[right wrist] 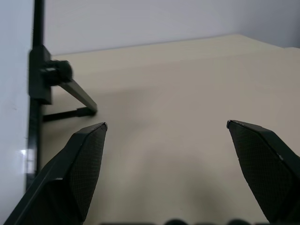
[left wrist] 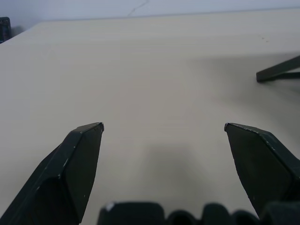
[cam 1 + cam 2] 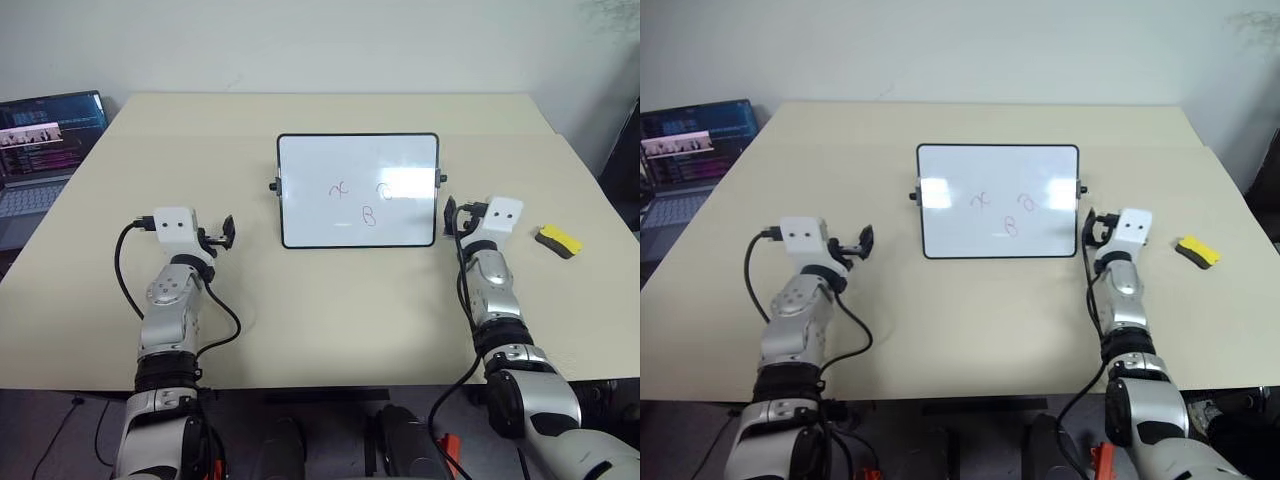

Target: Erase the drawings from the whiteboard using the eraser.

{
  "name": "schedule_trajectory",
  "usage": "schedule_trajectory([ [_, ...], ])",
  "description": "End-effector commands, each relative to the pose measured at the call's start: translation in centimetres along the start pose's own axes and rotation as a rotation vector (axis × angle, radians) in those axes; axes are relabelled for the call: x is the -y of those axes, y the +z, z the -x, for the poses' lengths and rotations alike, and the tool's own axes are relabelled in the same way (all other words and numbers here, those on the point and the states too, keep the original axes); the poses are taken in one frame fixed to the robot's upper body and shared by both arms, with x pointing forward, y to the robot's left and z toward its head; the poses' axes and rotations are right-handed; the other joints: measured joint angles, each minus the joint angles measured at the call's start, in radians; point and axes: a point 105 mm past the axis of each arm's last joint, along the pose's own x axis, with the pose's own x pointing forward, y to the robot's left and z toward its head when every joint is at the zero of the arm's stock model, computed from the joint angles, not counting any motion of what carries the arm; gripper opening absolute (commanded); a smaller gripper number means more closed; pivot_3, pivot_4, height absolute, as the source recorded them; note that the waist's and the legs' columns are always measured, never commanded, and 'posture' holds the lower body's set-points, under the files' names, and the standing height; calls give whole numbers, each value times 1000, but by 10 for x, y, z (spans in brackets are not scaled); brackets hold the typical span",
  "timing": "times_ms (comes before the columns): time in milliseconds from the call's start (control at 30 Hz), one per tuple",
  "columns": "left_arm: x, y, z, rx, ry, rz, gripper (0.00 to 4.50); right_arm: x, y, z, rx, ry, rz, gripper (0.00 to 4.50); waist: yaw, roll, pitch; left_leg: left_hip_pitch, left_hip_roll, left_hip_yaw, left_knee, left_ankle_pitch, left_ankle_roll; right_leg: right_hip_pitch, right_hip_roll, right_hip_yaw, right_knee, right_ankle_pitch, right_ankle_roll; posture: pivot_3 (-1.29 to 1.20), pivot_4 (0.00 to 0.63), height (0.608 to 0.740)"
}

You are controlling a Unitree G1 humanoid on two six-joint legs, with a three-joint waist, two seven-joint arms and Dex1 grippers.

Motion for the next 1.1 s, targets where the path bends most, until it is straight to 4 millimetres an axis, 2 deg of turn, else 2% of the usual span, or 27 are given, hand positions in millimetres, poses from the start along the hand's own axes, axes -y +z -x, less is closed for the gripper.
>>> schedule_trajectory([
  [33, 13, 24, 1, 75, -49, -19, 4500, 13, 25, -4, 74, -14, 4, 4483, 1, 0, 0, 0, 0, 0, 0, 0, 0, 0, 0, 0, 0, 0, 0, 0, 150, 740],
  [200, 30, 23, -3, 76, -86, 0, 4500, 25, 32, -6, 78, 2, 19, 4483, 2, 0, 0, 1, 0, 0, 1, 0, 0, 1, 0, 0, 1, 0, 0, 0, 150, 740],
  [400, 25, 21, -5, 58, -96, 15, 4500, 26, 40, -8, 20, 122, 11, 4483, -1, 0, 0, 1, 0, 0, 0, 0, 0, 1, 0, 0, 0, 0, 0, 0, 150, 740],
  [500, 25, 35, -3, 80, -196, 7, 4500, 22, 46, -11, -66, 250, -16, 4483, -1, 0, 0, 1, 0, 0, 0, 0, 0, 1, 0, 0, 0, 0, 0, 0, 150, 740],
  [633, 26, 48, 2, 70, -340, 2, 4500, 25, 60, -10, -120, 367, 69, 4483, 0, 0, 0, 0, 0, 0, 0, 0, 0, 1, 0, 0, 0, 0, 0, 0, 150, 740],
  [800, 31, 56, 11, 43, -480, -46, 4500, 42, 71, -6, -175, 435, 139, 4483, 1, 0, 0, 0, 0, -1, 0, 0, 0, 1, 0, -1, -1, 0, 0, 0, 150, 740],
  [933, 47, 59, 17, 31, -591, -39, 4500, 49, 73, -5, -198, 455, 150, 4483, 2, 0, 0, -1, 0, -1, 0, 0, 0, 2, 0, -1, -5, 0, 0, 0, 150, 740],
  [1067, 48, 71, 14, 70, -582, -41, 4500, 46, 69, -3, -218, 482, 150, 4483, 0, 0, 0, -2, 0, -1, 0, 0, 0, 2, 0, -1, -7, 1, 1, 0, 150, 740],
  [1100, 54, 76, 17, 81, -626, -41, 4500, 43, 67, -3, -223, 493, 146, 4483, 0, 0, 0, -2, 0, -1, 0, 0, 0, 2, 0, -2, -7, 1, 1, 0, 150, 740],
])
